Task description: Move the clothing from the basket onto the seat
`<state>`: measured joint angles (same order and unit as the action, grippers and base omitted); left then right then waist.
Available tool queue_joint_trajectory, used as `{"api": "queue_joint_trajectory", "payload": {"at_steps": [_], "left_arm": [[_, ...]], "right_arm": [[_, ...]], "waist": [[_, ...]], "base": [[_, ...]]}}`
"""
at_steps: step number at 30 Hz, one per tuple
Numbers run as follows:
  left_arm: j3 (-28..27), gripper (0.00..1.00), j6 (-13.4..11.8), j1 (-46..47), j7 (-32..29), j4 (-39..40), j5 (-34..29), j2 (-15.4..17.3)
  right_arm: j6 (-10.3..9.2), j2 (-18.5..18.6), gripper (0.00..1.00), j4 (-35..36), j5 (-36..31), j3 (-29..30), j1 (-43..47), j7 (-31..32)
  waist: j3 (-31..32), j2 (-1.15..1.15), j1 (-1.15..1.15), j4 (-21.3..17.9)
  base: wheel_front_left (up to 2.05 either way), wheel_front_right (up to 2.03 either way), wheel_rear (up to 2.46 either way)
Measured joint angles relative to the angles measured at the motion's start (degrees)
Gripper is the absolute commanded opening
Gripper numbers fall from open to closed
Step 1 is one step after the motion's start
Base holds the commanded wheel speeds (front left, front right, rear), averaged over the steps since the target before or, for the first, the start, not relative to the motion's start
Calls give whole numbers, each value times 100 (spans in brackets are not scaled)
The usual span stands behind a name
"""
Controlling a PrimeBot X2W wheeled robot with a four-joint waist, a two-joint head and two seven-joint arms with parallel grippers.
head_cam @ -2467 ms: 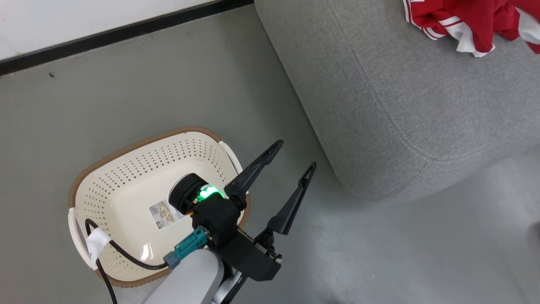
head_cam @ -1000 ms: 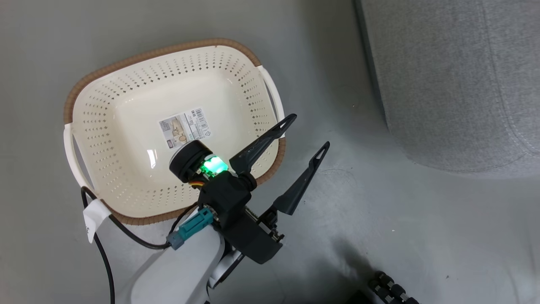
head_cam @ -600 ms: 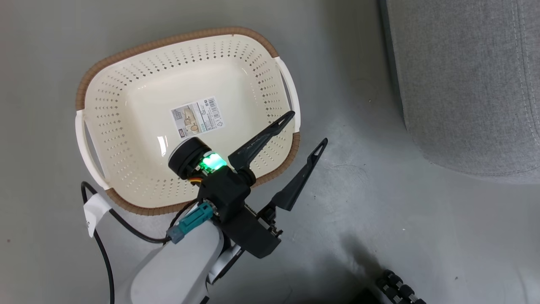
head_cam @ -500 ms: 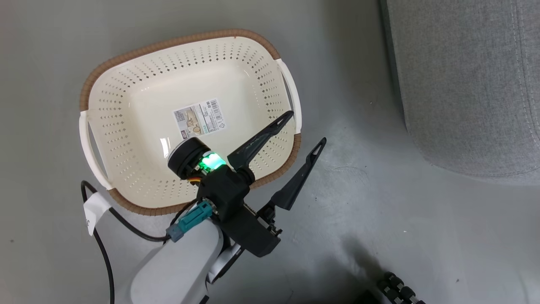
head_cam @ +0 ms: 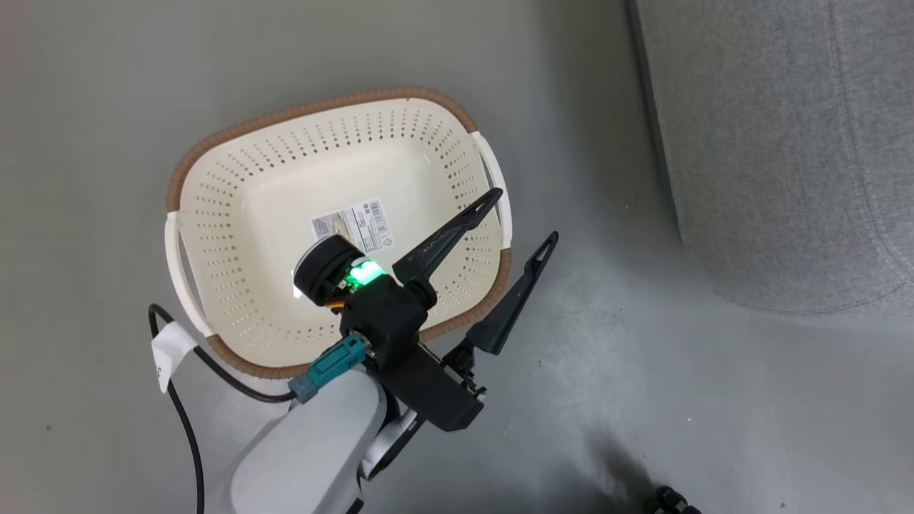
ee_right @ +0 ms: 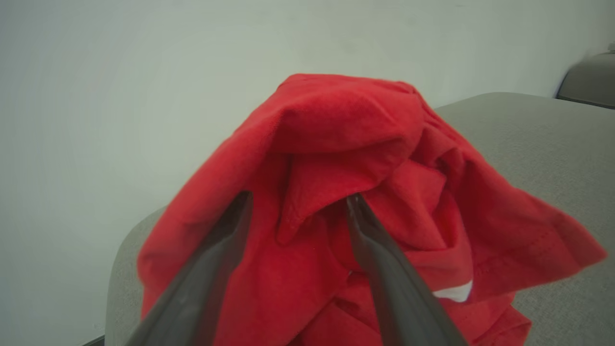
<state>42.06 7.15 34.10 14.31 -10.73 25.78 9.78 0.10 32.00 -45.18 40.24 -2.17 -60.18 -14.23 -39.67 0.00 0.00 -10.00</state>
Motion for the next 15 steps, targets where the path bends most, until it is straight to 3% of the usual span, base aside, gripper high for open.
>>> {"api": "queue_joint_trajectory", "payload": {"at_steps": [15], "left_arm": [[-264,100,1,-213,0,-291,267,-202]], "right_arm": [[350,-383,100,277,-154,-220,1114,-5]], "waist": [[899,0,-1,107]], "base": [[0,0,0]]}}
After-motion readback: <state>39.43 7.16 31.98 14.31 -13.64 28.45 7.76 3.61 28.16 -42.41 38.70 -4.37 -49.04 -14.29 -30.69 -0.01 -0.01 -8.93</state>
